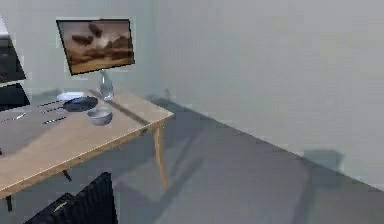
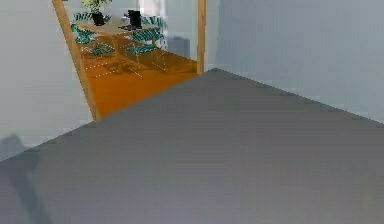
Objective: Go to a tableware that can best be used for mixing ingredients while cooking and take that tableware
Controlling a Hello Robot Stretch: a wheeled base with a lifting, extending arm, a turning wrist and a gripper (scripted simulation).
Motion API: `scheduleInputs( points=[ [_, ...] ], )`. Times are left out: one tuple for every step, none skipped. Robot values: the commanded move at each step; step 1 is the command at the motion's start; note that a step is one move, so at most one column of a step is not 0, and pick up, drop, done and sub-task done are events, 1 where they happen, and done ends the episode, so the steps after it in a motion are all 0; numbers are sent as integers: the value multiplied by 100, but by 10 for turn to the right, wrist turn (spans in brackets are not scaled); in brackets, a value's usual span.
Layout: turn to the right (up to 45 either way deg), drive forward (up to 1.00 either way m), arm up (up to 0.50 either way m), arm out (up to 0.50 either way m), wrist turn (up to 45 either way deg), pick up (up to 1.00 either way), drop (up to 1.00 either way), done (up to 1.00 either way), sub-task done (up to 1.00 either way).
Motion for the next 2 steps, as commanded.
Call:
scheduleInputs(
  points=[
    [-450,0,0,0,0,0,0,0,0],
    [-450,0,0,0,0,0,0,0,0]
  ],
)
